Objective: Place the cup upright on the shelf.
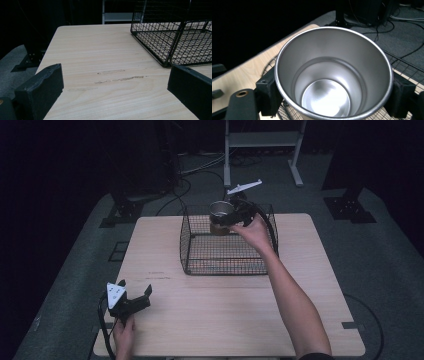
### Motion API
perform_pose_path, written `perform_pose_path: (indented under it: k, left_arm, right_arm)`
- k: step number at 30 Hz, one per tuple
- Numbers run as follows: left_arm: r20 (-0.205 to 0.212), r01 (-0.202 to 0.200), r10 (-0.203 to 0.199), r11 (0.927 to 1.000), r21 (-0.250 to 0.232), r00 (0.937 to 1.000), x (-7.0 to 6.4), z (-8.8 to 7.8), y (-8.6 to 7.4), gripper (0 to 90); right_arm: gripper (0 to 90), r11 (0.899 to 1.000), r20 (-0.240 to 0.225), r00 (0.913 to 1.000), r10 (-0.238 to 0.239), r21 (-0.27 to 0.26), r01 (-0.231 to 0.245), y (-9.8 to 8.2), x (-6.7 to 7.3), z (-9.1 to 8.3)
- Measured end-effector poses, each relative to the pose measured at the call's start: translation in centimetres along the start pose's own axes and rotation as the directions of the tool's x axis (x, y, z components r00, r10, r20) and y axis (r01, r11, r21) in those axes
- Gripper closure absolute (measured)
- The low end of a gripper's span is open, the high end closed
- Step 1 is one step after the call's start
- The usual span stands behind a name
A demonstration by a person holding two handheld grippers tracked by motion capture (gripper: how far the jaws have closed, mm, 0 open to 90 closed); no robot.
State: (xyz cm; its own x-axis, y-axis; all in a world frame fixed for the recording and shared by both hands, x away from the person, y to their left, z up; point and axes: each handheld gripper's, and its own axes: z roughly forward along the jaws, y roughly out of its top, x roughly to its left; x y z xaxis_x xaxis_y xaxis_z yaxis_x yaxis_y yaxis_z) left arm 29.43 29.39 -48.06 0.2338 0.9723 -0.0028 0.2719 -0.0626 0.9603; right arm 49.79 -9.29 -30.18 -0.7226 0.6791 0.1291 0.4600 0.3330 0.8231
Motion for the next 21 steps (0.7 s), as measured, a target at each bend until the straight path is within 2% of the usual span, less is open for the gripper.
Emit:
perform_pose_path:
  k: [9, 21]
  left_arm:
    - [0.000, 0.000, 0.000, 1.0000, -0.002, 1.0000, 0.0, 0.0, 0.0, 0.0]
    - [0.000, -0.001, 0.001, 1.0000, -0.001, 1.0000, 0.0, 0.0, 0.0, 0.0]
  right_arm:
    - [17.8, 1.000, 0.014, 0.9998, -0.013, 0.023, 0.013, -0.4, -0.4, 1.5]
    - [17.8, 0.997, 0.024, 0.9997, 0.004, 0.073, -0.005, -1.7, -1.2, 3.5]
